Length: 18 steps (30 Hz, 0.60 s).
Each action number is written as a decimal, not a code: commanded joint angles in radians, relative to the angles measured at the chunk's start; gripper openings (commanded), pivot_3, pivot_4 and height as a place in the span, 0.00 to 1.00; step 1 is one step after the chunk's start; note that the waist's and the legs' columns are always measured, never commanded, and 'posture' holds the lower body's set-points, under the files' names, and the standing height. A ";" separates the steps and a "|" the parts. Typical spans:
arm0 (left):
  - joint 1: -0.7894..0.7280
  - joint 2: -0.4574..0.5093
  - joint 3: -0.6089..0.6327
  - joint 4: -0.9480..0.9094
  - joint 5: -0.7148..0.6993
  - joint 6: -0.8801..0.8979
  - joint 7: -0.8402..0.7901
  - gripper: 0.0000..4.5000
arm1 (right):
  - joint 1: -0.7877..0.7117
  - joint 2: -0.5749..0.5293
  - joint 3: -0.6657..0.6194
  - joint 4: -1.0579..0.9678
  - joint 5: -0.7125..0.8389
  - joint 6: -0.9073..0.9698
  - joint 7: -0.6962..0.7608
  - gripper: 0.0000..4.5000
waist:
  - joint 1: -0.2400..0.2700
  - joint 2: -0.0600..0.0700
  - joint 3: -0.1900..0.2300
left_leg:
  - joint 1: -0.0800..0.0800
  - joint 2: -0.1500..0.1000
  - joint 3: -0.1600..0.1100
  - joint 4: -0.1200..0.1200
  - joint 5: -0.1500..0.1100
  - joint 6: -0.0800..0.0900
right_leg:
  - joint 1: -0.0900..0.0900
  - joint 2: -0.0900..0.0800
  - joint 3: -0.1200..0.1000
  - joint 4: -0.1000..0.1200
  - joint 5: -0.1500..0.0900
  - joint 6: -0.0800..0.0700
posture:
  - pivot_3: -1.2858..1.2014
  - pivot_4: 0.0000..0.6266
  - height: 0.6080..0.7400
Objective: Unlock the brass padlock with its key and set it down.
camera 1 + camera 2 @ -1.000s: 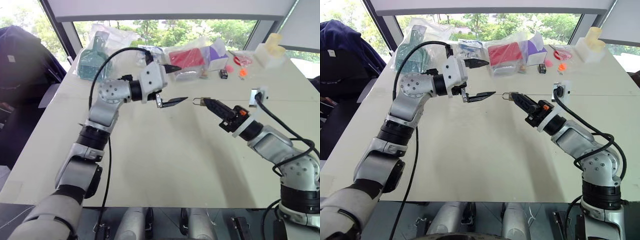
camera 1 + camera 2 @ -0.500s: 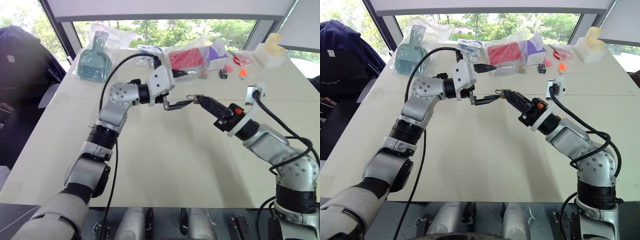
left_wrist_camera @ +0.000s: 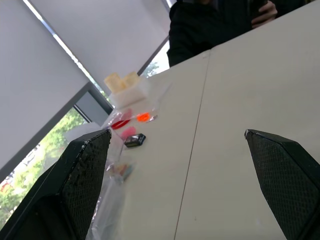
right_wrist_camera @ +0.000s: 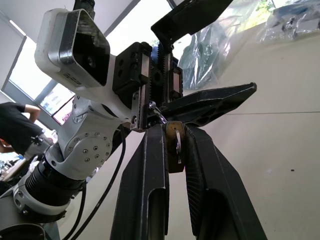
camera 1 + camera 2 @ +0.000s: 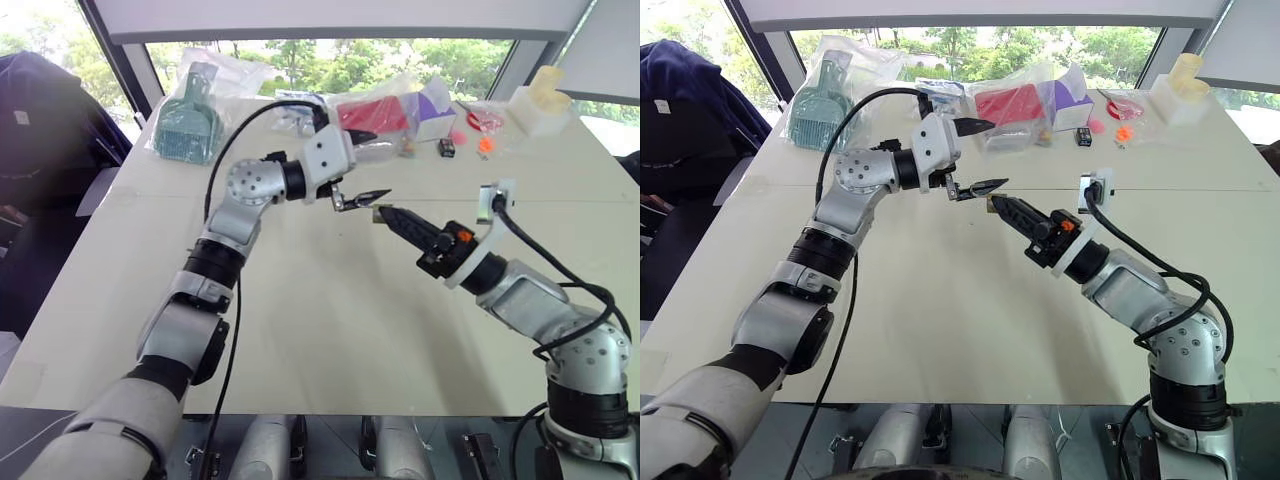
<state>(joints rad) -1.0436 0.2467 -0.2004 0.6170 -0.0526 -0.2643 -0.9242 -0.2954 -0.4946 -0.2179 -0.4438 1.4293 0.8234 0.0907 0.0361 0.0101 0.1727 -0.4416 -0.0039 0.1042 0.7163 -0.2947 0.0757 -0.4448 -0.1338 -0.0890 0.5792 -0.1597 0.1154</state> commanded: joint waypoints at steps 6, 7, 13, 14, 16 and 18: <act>0.070 0.131 0.031 0.012 0.019 0.194 -0.020 0.99 | 0.020 -0.039 -0.005 0.144 -0.036 0.063 -0.078 0.00 | -0.005 0.000 0.000 | 0.000 0.000 0.000 0.000 0.000 0.000 | 0.000 0.000 0.000 0.000 0.000 0.000 | 0.52 0.24 0.96; 0.088 0.146 0.036 -0.017 0.003 0.236 -0.037 0.99 | 0.019 -0.040 -0.001 0.171 -0.025 0.085 -0.087 0.00 | -0.007 0.000 0.000 | 0.000 0.000 0.000 0.000 0.000 0.000 | 0.000 0.000 0.000 0.000 0.000 0.000 | 0.52 0.24 0.96; 0.281 0.252 0.042 -0.406 -0.179 0.588 -0.237 0.99 | -0.033 -0.039 -0.008 0.356 -0.014 0.197 -0.142 0.00 | -0.027 0.000 0.000 | -0.001 0.000 0.000 0.000 0.004 -0.007 | 0.000 0.000 0.000 0.000 0.000 0.000 | 0.52 0.24 0.96; 0.316 0.269 0.041 -0.478 -0.209 0.647 -0.254 0.99 | -0.046 -0.041 -0.007 0.384 -0.027 0.212 -0.147 0.00 | -0.031 0.000 0.000 | -0.001 0.000 0.000 0.000 0.004 -0.007 | 0.000 0.000 0.000 0.000 0.000 0.000 | 0.52 0.24 0.96; 0.368 0.291 0.040 -0.583 -0.245 0.731 -0.255 0.99 | -0.064 -0.052 0.000 0.420 -0.061 0.240 -0.141 0.00 | -0.034 0.000 0.000 | 0.000 0.000 0.000 -0.001 0.004 -0.007 | -0.001 0.000 0.001 0.000 -0.001 -0.002 | 0.52 0.24 0.96; 0.401 0.301 0.042 -0.647 -0.267 0.790 -0.241 1.00 | -0.076 -0.062 0.005 0.437 -0.093 0.264 -0.128 0.11 | -0.031 0.000 0.000 | 0.000 0.000 -0.001 -0.001 0.004 -0.007 | -0.001 0.000 0.001 0.000 -0.002 -0.003 | 0.52 0.24 0.96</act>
<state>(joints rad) -0.6462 0.5388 -0.1750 0.0420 -0.2841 0.4807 -1.1719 -0.3496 -0.5399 -0.2034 0.0010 1.3513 1.0696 -0.0527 0.0048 0.0106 0.1728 -0.4419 -0.0037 0.1033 0.7152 -0.2910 0.0688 -0.4454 -0.1337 -0.0886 0.5798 -0.1616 0.1122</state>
